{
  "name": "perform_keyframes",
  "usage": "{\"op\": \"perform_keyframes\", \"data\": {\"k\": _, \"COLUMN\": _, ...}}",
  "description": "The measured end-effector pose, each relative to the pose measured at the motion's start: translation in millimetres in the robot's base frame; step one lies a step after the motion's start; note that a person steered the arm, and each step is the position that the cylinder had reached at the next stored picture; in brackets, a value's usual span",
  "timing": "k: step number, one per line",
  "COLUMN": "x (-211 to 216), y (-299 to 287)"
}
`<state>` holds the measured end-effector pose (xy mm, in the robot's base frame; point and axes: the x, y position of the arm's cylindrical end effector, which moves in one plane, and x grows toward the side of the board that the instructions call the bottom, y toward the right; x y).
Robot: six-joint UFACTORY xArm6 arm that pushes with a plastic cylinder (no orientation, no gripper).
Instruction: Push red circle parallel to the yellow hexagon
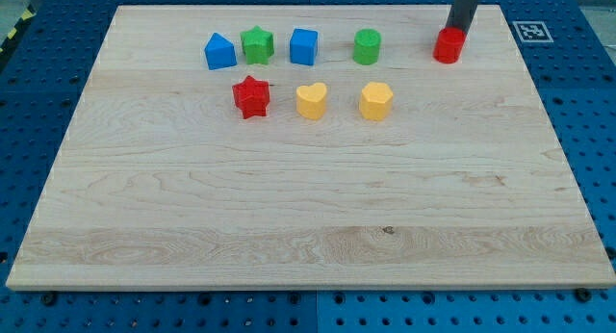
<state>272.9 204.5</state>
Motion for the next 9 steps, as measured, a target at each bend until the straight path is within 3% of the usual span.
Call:
{"op": "perform_keyframes", "data": {"k": 5, "x": 109.3, "y": -16.0}}
{"op": "perform_keyframes", "data": {"k": 7, "x": 113.6, "y": -15.9}}
{"op": "perform_keyframes", "data": {"k": 9, "x": 114.0, "y": 28.2}}
